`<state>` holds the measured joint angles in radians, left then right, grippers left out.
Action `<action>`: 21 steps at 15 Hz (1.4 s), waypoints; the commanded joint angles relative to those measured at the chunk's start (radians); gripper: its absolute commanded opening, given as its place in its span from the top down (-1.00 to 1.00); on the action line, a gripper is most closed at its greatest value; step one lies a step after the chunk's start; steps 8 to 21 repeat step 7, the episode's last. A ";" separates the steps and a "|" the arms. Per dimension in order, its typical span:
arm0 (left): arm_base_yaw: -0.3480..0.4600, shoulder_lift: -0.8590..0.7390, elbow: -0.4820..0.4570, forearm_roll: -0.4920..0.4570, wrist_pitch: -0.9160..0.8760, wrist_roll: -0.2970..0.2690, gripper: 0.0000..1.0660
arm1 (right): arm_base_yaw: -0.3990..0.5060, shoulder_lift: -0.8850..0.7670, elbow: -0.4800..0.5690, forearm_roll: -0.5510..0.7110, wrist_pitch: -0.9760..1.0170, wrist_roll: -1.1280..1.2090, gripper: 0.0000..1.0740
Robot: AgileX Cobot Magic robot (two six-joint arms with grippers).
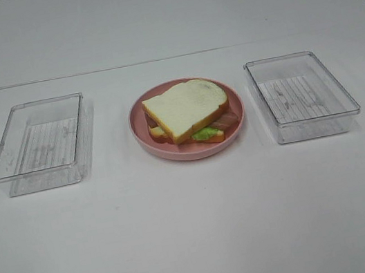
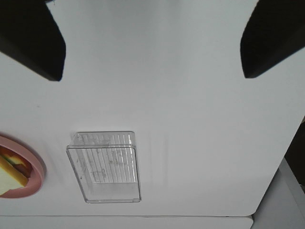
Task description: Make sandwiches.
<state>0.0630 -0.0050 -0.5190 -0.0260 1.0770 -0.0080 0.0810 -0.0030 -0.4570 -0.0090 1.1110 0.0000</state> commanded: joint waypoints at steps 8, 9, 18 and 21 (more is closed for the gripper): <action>0.000 -0.016 0.001 -0.007 -0.004 0.002 -0.71 | -0.006 -0.031 0.005 0.000 -0.011 -0.011 -0.69; 0.000 -0.016 0.001 -0.007 -0.004 0.002 -0.71 | -0.006 -0.031 0.005 0.000 -0.011 -0.011 -0.69; 0.000 -0.016 0.001 -0.007 -0.004 0.002 -0.71 | -0.006 -0.031 0.005 0.000 -0.011 -0.011 -0.69; 0.000 -0.016 0.001 -0.007 -0.004 0.002 -0.71 | -0.006 -0.031 0.005 0.000 -0.011 -0.011 -0.69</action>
